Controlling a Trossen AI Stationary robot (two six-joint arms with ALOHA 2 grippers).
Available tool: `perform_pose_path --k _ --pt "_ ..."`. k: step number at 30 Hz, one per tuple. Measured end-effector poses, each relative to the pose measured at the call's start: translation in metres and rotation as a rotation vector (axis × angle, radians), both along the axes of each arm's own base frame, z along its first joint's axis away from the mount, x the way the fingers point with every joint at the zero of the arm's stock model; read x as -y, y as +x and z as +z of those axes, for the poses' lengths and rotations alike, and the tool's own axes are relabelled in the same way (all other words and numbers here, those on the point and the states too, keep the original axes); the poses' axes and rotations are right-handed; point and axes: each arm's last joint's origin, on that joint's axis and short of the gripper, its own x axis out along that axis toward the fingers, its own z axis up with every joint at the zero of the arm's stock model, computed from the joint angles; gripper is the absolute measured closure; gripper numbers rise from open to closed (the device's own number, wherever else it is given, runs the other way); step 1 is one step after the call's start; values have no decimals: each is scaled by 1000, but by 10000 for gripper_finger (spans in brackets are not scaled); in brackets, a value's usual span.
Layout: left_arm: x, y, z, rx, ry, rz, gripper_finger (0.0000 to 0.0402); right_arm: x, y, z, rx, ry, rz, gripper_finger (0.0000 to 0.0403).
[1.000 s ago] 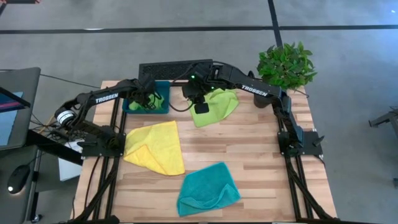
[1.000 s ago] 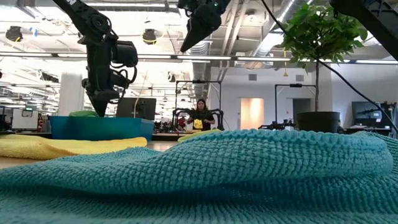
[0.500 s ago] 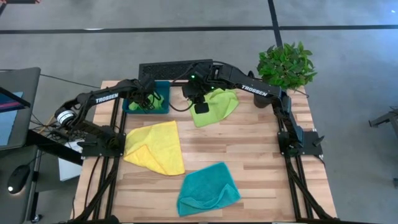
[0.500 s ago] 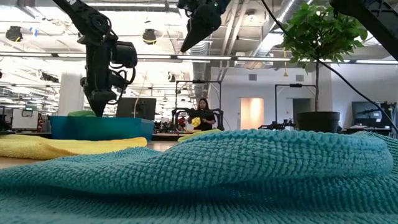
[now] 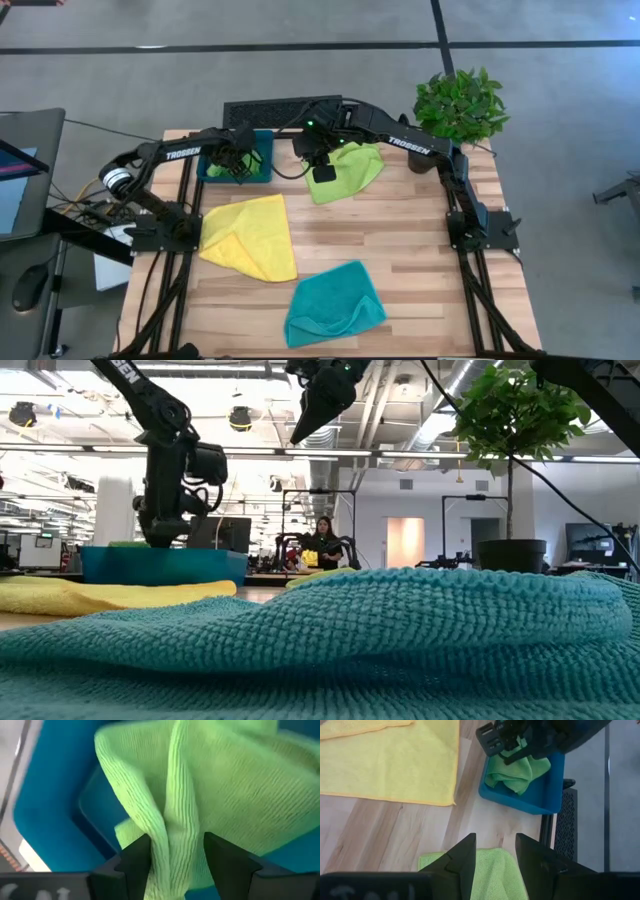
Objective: Fold microfiber towels
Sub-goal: Put the green towel into the blue bin
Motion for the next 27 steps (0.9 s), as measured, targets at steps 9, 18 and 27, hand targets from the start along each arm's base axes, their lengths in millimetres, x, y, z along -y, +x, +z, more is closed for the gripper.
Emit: perform_pose_path --k 9,18,27 --pt "-4 7 12 17 11 -57 372 2 -1 0 -1 0 -6 242" --pt "-3 7 12 38 -9 -41 366 3 -1 0 -1 0 -7 242" --pt "0 11 11 50 -48 -120 318 3 -1 0 -1 0 -7 242"
